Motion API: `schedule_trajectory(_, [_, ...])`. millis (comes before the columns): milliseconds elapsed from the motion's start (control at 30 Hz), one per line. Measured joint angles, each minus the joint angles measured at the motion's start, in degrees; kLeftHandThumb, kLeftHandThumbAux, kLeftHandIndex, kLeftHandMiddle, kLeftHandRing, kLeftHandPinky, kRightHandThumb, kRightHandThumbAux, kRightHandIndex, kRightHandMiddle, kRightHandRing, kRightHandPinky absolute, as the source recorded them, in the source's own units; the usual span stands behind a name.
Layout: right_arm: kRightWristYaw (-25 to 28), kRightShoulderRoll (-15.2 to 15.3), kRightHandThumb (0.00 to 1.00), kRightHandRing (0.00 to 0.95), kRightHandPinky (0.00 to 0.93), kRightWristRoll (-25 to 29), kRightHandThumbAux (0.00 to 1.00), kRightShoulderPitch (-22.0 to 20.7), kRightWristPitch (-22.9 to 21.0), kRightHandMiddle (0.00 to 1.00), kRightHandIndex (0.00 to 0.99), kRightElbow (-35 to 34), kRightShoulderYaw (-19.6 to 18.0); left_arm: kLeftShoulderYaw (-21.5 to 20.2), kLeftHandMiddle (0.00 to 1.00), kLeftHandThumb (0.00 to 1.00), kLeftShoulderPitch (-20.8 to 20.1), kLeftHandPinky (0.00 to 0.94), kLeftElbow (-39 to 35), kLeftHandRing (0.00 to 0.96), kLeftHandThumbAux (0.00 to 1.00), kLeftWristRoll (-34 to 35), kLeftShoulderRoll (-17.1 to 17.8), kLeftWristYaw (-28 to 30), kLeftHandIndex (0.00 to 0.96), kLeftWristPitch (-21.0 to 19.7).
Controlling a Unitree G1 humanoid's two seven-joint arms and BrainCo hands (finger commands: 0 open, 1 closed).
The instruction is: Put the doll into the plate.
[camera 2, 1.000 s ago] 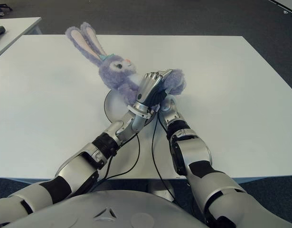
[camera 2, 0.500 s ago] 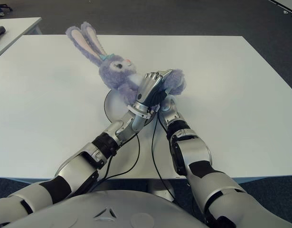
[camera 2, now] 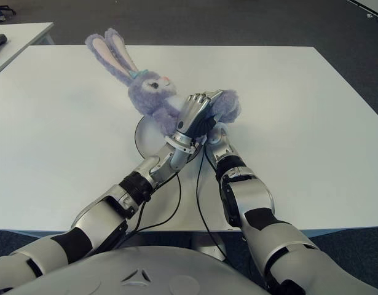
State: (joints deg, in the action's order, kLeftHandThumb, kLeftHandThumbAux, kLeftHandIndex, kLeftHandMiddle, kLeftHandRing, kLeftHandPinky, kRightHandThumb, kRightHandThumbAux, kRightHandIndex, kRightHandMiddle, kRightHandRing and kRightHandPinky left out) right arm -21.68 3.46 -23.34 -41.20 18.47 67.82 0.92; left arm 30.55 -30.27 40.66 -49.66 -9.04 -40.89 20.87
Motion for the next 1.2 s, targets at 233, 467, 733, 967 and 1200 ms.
schedule_trajectory(233, [0.0,0.0,0.701,0.774,0.794,0.0,0.735,0.0,0.0,0.735,0.406,0.0,0.0,0.0,0.813,0.746,0.0,0.833,0.0,0.829,0.692,0.0,0.0,0.0,0.444,0.0])
schedule_trajectory(467, [0.0,0.0,0.701,0.774,0.794,0.0,0.735,0.0,0.0,0.735,0.406,0.0,0.0,0.0,0.813,0.746,0.0,0.833,0.0,0.829,0.692,0.0,0.0,0.0,0.444,0.0])
schedule_trajectory(733, [0.0,0.0,0.701,0.774,0.794,0.0,0.735,0.0,0.0,0.735,0.406,0.0,0.0,0.0,0.813,0.746,0.0,0.833,0.0,0.829,0.692,0.0,0.0,0.0,0.444,0.0])
schedule_trajectory(967, [0.0,0.0,0.701,0.774,0.794,0.0,0.735,0.0,0.0,0.735,0.406,0.0,0.0,0.0,0.813,0.746,0.0,0.833,0.1,0.829,0.692,0.0,0.0,0.0,0.444,0.0])
schedule_trajectory(1200, [0.0,0.0,0.701,0.774,0.794,0.0,0.735,0.0,0.0,0.735,0.406,0.0,0.0,0.0,0.813,0.746,0.0,0.833,0.1,0.829,0.692,0.0,0.0,0.0,0.444,0.0])
